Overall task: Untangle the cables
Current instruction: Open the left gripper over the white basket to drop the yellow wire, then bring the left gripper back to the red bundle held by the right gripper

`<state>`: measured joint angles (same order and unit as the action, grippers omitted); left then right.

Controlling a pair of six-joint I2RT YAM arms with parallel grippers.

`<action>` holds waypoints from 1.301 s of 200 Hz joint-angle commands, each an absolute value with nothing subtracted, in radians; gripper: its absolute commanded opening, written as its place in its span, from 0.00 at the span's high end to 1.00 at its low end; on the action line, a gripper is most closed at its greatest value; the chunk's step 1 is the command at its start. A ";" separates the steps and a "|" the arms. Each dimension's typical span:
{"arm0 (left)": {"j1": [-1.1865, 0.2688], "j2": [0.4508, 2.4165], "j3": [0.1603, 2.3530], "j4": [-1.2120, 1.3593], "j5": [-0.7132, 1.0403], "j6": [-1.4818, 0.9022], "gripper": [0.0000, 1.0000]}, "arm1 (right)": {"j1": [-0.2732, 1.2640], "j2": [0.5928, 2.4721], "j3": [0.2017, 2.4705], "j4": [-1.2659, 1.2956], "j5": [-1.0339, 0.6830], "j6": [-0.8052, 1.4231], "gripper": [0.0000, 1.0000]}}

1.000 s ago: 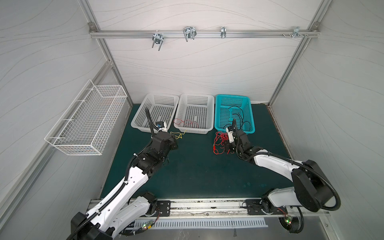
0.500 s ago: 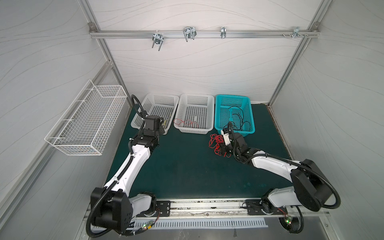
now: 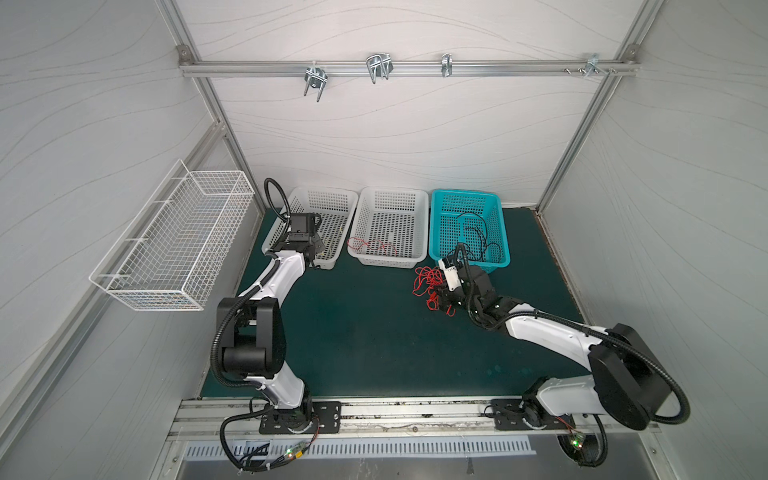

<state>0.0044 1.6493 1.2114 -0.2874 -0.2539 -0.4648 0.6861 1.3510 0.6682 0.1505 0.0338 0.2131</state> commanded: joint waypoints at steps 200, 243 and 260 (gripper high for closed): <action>-0.377 1.254 0.897 -0.106 0.068 -0.241 0.43 | 0.656 1.381 0.746 0.221 -0.203 0.234 0.95; -0.548 1.220 0.813 -0.039 0.090 -0.206 0.42 | 0.690 1.439 0.786 0.202 -0.194 0.220 0.95; -0.587 1.221 0.791 -0.003 0.125 -0.218 0.41 | 0.708 1.460 0.812 0.183 -0.190 0.205 0.94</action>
